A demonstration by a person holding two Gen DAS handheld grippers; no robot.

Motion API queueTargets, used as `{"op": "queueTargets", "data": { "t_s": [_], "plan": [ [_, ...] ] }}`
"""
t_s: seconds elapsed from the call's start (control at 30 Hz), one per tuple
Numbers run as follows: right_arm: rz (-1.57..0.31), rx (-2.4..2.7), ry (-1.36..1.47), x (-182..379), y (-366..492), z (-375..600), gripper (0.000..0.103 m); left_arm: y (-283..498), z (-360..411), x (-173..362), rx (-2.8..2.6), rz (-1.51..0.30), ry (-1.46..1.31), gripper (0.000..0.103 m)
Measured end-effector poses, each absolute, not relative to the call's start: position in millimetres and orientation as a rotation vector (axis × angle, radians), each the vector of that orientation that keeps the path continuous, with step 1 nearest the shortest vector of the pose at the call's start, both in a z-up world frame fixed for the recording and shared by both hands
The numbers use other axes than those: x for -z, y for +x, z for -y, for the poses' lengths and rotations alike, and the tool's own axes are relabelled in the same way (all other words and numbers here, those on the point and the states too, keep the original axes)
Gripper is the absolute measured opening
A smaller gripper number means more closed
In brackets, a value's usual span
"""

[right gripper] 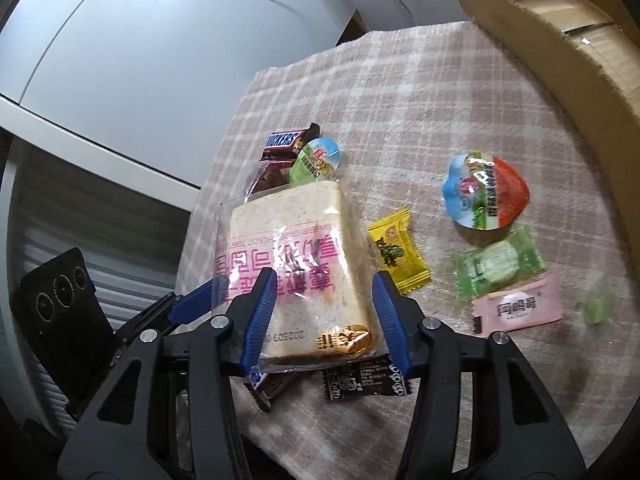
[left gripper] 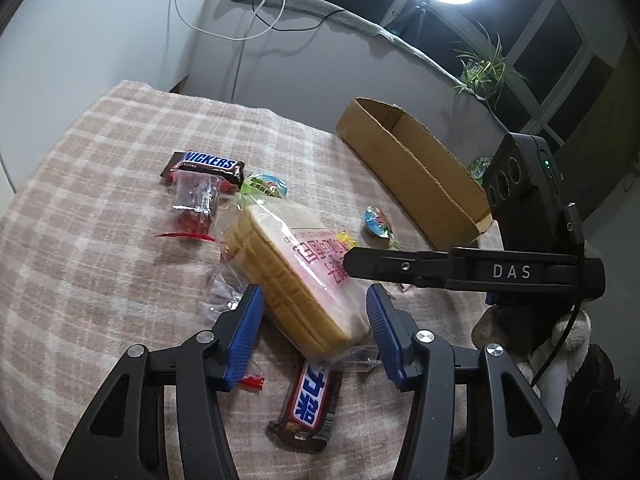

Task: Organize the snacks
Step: 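Grasp the wrapped bread loaf with the right gripper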

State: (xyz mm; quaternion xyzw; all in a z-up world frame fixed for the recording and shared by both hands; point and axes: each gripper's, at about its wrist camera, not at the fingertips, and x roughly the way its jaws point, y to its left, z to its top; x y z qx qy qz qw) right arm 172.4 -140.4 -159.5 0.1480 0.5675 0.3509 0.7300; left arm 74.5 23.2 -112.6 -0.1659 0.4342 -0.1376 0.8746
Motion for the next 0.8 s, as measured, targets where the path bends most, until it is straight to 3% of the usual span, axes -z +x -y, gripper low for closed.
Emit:
{"op": "queueTargets", "data": {
  "t_s": [0.27, 0.8],
  "plan": [
    [-1.250, -0.782, 0.312, 156, 168, 133, 0.046, 79, -22, 119, 0.282, -0.917, -0.336, 0.052],
    [-1.169, -0.768, 0.282, 127, 160, 151, 0.043, 75, -7, 100, 0.296, -0.869, -0.274, 0.051]
  ]
}}
